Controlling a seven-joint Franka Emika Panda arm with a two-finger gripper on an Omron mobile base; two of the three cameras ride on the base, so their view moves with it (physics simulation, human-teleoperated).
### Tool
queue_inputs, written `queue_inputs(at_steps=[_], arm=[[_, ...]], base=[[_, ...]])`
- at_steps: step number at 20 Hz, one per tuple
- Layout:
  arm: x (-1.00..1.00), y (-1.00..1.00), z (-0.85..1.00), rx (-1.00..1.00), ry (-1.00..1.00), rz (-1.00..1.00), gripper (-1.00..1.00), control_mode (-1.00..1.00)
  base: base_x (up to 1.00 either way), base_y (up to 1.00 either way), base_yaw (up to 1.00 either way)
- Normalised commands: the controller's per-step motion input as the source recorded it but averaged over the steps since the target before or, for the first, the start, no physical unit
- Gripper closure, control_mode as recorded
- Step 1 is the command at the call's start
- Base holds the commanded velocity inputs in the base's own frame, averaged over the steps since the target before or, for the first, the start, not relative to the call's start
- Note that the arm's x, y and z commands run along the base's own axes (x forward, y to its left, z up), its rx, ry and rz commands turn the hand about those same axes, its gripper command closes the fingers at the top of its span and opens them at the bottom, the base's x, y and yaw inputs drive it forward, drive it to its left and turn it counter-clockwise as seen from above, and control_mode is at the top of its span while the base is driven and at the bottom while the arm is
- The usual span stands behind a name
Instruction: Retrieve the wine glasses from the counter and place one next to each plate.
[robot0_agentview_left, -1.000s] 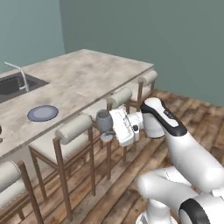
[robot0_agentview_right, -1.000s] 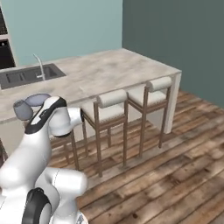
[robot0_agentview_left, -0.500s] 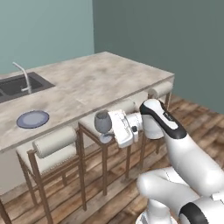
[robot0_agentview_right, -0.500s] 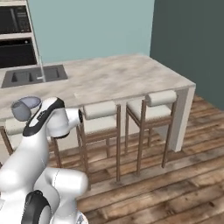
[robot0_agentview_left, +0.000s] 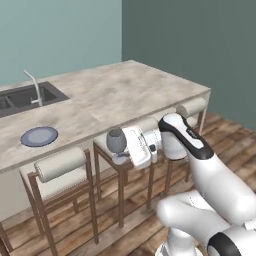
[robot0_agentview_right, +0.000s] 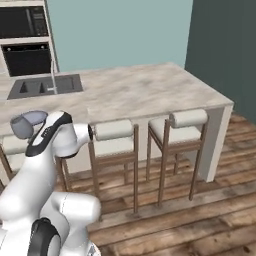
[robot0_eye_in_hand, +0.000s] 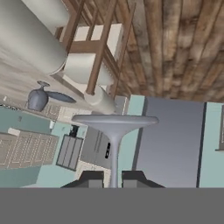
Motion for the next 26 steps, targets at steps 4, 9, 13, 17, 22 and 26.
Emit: queue_inputs(at_steps=[4, 9, 13, 17, 22, 26], arm=[[0.0, 0.0, 0.0, 0.0, 0.0, 0.0, 1.0, 1.0], [0.0, 0.0, 0.0, 0.0, 0.0, 0.0, 1.0, 1.0], [0.0, 0.0, 0.0, 0.0, 0.0, 0.0, 1.0, 1.0], [0.0, 0.0, 0.0, 0.0, 0.0, 0.0, 1.0, 1.0], [0.0, 0.0, 0.0, 0.0, 0.0, 0.0, 1.0, 1.0], [0.0, 0.0, 0.0, 0.0, 0.0, 0.0, 1.0, 1.0]], base=[[0.51, 0.0, 0.21], [0.64, -0.3, 0.31], [0.42, -0.22, 0.23], [0.48, -0.14, 0.21], [0.57, -0.11, 0.18], [0.64, -0.08, 0.13]])
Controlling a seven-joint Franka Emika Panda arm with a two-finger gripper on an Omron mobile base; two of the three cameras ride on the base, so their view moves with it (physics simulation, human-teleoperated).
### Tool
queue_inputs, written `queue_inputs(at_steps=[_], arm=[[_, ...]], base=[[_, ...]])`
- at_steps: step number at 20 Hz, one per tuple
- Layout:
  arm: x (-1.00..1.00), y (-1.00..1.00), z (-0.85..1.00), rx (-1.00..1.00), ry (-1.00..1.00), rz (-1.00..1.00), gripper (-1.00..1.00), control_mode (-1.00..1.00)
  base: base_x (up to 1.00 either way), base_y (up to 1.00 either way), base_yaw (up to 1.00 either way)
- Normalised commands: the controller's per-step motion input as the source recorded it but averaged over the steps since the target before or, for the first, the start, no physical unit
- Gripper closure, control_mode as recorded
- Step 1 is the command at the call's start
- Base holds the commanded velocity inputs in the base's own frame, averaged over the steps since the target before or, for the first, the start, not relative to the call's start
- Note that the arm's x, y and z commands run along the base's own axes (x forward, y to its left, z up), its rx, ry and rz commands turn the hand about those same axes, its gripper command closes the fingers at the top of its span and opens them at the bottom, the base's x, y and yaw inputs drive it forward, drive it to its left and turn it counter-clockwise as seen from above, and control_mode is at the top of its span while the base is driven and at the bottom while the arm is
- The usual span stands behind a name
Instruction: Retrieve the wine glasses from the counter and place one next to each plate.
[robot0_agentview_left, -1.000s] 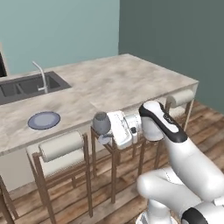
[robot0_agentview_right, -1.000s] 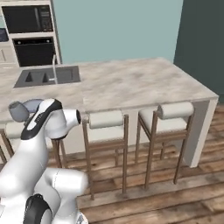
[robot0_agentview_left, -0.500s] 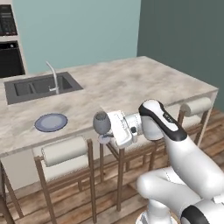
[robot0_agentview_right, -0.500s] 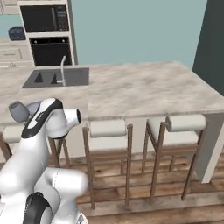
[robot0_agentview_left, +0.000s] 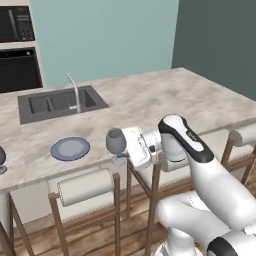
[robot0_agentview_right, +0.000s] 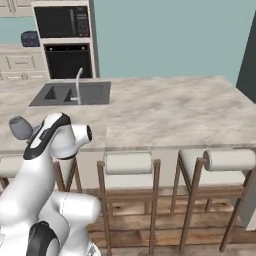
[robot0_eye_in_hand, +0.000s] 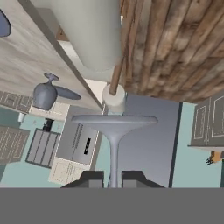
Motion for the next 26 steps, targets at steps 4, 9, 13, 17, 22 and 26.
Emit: queue_inputs(at_steps=[4, 9, 13, 17, 22, 26], arm=[[0.0, 0.0, 0.0, 0.0, 0.0, 0.0, 1.0, 1.0], [0.0, 0.0, 0.0, 0.0, 0.0, 0.0, 1.0, 1.0], [0.0, 0.0, 0.0, 0.0, 0.0, 0.0, 1.0, 1.0], [0.0, -0.33, 0.01, 0.07, 0.0, 0.07, 1.0, -1.0], [0.4, -0.49, 0.0, 0.11, 0.03, 0.1, 1.0, -1.0], [0.78, -0.18, 0.0, 0.07, 0.16, 0.06, 1.0, -1.0]], base=[[0.51, -0.09, 0.12], [0.37, -0.19, 0.13], [0.05, -0.35, 0.1], [0.0, -0.25, 0.06], [0.0, 0.0, 0.0], [0.0, 0.0, 0.0]])
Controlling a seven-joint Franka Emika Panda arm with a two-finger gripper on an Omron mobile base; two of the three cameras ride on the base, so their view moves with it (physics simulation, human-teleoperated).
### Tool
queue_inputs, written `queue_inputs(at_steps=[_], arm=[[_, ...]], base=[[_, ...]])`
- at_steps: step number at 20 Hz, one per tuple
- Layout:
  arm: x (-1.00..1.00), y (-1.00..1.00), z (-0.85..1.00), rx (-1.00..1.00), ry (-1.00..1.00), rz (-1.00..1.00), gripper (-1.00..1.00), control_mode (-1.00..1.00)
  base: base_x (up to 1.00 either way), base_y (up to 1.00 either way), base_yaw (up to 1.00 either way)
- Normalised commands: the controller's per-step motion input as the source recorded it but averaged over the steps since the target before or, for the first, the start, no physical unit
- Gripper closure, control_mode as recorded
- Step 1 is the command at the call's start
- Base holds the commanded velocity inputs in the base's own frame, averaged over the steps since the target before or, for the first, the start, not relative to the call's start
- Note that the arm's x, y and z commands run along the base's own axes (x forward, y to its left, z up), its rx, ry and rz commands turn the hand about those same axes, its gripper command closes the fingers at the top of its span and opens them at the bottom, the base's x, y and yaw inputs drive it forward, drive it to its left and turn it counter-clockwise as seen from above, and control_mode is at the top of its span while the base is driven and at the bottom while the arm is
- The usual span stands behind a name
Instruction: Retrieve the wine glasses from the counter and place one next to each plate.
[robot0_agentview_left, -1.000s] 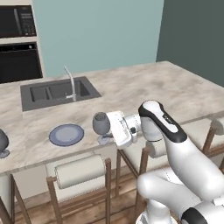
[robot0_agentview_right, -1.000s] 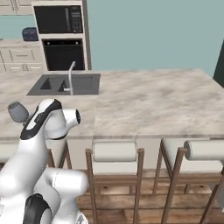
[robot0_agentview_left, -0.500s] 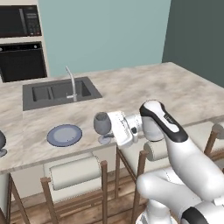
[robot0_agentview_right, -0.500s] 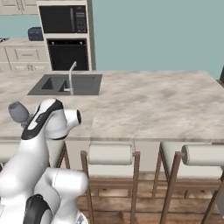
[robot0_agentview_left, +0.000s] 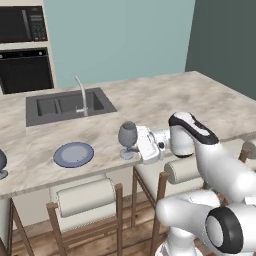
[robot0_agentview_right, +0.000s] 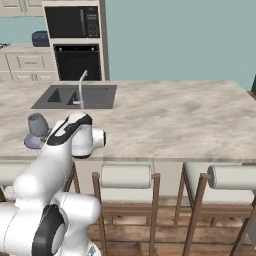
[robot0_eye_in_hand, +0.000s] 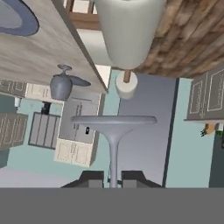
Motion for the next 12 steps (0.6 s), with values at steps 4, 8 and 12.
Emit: queue_inputs(at_steps=[4, 8, 12], arm=[[0.98, -0.01, 0.0, 0.02, 0.21, 0.02, 1.0, -1.0], [0.71, 0.0, 0.0, 0.0, 0.12, 0.04, 1.0, -1.0], [0.64, 0.0, 0.0, 0.0, 0.04, 0.09, 1.0, -1.0]], base=[[0.0, 0.0, 0.0], [0.0, 0.0, 0.0], [0.0, 0.0, 0.0]])
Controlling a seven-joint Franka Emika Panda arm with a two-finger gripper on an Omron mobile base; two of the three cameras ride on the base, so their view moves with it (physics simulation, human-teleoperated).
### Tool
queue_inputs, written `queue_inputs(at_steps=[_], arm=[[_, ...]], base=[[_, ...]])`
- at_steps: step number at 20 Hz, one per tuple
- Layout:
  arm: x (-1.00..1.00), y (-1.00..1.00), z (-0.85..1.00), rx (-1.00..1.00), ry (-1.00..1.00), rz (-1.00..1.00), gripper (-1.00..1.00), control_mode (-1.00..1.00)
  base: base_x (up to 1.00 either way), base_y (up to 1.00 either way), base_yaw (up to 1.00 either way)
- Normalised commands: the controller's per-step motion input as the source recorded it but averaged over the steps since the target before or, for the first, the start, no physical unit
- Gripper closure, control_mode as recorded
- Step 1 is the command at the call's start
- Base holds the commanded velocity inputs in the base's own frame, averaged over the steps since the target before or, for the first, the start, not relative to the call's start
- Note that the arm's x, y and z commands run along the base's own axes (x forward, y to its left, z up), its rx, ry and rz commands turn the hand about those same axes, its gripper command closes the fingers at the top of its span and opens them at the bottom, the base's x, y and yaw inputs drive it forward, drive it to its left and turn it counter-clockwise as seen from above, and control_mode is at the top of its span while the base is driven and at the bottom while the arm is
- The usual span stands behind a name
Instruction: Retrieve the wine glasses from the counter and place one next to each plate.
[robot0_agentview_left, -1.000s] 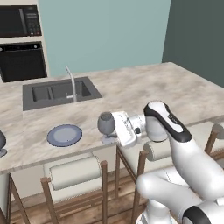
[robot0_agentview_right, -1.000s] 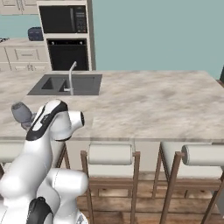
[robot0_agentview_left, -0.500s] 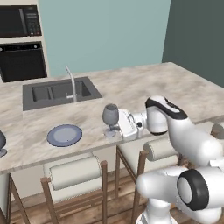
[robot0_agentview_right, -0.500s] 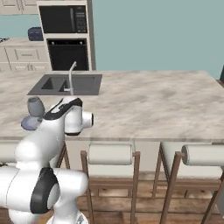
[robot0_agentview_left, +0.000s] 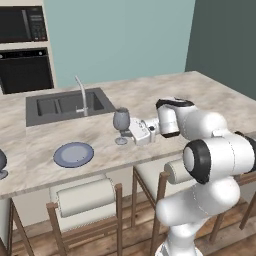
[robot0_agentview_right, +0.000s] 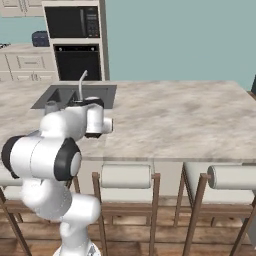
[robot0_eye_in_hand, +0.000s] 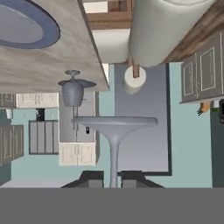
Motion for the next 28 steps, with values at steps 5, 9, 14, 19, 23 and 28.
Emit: queue_inputs(at_steps=[5, 9, 14, 19, 23, 28], arm=[[0.61, 0.0, -0.14, -0.04, 0.01, 0.09, 1.0, -1.0], [0.57, 0.0, -0.29, -0.1, 0.0, 0.11, 1.0, -1.0], [0.36, 0.0, -0.45, -0.1, 0.0, 0.15, 1.0, -1.0], [0.14, 0.0, -0.29, -0.02, 0.0, 0.13, 1.0, -1.0], [0.0, 0.0, -0.19, 0.0, 0.0, 0.1, 1.0, -1.0], [0.0, 0.1, -0.07, 0.02, 0.0, 0.02, 1.0, -1.0]], base=[[0.0, 0.0, 0.0], [0.0, 0.0, 0.0], [0.0, 0.0, 0.0], [0.0, 0.0, 0.0], [0.0, 0.0, 0.0], [0.0, 0.0, 0.0]])
